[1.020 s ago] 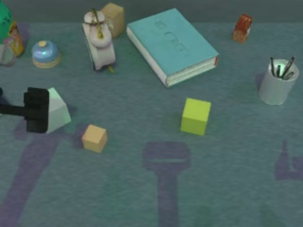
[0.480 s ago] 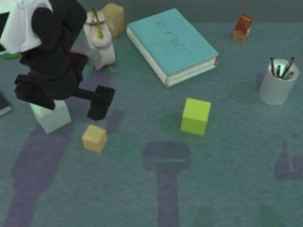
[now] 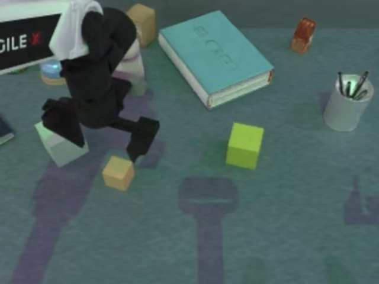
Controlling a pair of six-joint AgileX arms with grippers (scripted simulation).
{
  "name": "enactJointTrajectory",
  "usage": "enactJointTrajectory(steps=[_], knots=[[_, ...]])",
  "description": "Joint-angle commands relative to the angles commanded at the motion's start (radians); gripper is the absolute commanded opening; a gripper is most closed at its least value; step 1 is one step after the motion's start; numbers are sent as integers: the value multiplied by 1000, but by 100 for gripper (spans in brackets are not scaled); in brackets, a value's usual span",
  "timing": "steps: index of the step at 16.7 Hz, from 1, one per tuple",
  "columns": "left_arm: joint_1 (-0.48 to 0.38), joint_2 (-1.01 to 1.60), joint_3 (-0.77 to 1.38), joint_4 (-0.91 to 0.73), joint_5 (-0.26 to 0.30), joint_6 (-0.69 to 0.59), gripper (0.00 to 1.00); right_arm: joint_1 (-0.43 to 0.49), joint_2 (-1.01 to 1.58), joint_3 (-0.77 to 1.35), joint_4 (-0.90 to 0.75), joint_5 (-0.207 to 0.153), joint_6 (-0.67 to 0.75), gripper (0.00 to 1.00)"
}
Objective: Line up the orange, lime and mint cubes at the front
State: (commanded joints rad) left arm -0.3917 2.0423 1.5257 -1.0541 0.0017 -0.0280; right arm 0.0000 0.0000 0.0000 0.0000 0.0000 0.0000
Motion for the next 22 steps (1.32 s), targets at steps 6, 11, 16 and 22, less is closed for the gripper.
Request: enactJointTrajectory(steps=[6, 11, 16, 22], knots=[[3, 32, -46, 76, 0, 3, 100, 0, 0, 0, 0, 0, 0, 100], [2, 126, -148, 280, 1, 3, 100, 0, 0, 0, 0, 0, 0, 100], [1, 143, -164, 307, 1, 3, 100, 0, 0, 0, 0, 0, 0, 100], [1, 143, -164, 307, 1, 3, 55, 0, 0, 0, 0, 0, 0, 100]])
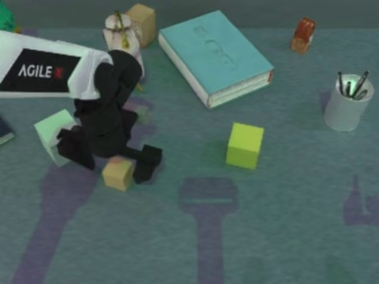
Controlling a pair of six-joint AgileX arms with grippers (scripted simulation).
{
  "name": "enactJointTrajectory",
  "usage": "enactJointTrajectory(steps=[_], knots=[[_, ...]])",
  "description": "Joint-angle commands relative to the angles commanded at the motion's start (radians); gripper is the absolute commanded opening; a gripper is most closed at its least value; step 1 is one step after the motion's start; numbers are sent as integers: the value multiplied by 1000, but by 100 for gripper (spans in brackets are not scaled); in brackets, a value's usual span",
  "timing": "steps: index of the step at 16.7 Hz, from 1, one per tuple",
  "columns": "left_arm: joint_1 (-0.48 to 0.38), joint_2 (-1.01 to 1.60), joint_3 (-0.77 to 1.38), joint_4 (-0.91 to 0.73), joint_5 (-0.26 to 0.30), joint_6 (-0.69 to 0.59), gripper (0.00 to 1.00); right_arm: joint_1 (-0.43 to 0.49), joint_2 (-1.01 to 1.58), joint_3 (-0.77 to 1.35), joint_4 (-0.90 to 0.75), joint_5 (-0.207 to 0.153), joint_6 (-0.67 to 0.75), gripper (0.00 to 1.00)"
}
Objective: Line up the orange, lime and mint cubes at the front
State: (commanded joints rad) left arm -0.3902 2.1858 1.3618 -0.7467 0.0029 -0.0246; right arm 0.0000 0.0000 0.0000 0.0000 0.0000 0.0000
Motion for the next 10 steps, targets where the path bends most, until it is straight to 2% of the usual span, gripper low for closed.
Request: enactJointTrajectory(steps=[7, 10], knots=[[0, 0, 0, 0, 0, 0, 2, 0, 0, 0, 0, 0, 0, 100], [0, 0, 0, 0, 0, 0, 0, 0, 0, 0, 0, 0, 0, 100]])
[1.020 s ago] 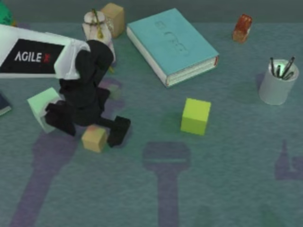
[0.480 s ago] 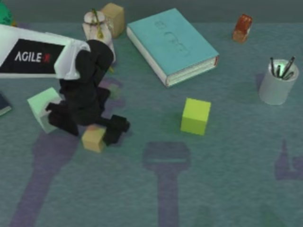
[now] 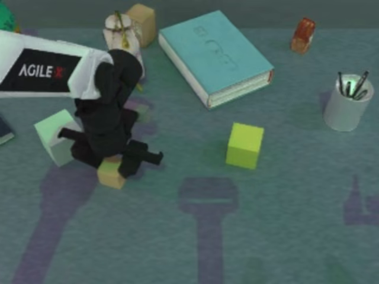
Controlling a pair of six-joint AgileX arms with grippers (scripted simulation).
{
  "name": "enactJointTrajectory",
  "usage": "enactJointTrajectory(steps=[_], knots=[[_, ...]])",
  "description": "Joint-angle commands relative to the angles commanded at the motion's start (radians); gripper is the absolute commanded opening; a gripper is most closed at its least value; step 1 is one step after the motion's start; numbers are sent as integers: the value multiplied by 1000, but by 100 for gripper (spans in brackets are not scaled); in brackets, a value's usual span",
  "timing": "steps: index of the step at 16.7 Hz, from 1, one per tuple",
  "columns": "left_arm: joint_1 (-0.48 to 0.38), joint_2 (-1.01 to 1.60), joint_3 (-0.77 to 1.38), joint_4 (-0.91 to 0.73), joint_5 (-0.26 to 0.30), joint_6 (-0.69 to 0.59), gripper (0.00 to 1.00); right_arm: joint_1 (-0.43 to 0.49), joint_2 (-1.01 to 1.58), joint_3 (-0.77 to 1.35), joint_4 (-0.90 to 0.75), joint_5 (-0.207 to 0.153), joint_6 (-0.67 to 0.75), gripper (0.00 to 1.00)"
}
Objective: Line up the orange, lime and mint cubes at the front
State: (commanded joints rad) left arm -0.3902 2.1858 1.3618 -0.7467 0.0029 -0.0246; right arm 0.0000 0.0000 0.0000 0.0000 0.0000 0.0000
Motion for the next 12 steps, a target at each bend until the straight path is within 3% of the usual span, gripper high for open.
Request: enactJointTrajectory(steps=[7, 12], knots=[[1, -39, 16, -18, -1, 1, 0, 0, 0, 0, 0, 0, 0, 100], [13, -96, 95, -163, -2, -2, 0, 0, 0, 0, 0, 0, 0, 100]])
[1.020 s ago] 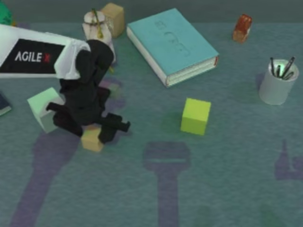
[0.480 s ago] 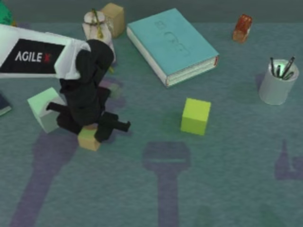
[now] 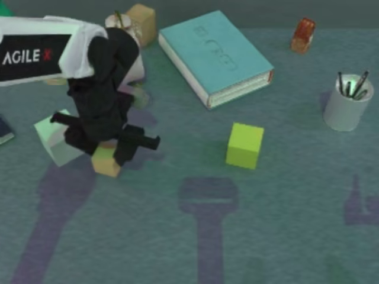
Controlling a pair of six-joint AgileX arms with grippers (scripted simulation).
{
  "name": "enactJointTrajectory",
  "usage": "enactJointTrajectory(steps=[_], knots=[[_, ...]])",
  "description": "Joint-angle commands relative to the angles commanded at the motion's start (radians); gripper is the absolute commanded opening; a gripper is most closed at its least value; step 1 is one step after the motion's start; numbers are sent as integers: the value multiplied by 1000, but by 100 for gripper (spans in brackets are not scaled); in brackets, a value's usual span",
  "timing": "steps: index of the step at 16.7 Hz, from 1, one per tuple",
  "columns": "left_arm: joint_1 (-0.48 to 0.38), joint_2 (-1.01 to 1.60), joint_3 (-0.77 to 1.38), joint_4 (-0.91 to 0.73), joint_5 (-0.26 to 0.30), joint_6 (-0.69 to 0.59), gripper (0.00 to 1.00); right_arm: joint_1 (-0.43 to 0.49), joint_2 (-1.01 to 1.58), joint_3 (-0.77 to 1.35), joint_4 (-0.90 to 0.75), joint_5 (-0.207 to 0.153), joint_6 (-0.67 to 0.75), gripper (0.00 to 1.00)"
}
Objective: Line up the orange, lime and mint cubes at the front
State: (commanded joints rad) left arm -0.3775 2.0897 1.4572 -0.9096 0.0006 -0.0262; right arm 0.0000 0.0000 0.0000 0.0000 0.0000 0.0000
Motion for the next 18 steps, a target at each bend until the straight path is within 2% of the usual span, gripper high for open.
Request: enactJointTrajectory(steps=[3, 8, 10, 14, 18], knots=[[7, -42, 47, -85, 0, 0, 0, 0, 0, 0, 0, 0, 0, 100], [0, -43, 53, -92, 0, -1, 0, 0, 0, 0, 0, 0, 0, 100], [-28, -23, 85, -109, -2, -34, 0, 0, 0, 0, 0, 0, 0, 100], [-160, 64, 232, -183, -8, -225, 0, 0, 0, 0, 0, 0, 0, 100], [-342, 171, 421, -283, -14, -542, 0, 0, 0, 0, 0, 0, 0, 100]])
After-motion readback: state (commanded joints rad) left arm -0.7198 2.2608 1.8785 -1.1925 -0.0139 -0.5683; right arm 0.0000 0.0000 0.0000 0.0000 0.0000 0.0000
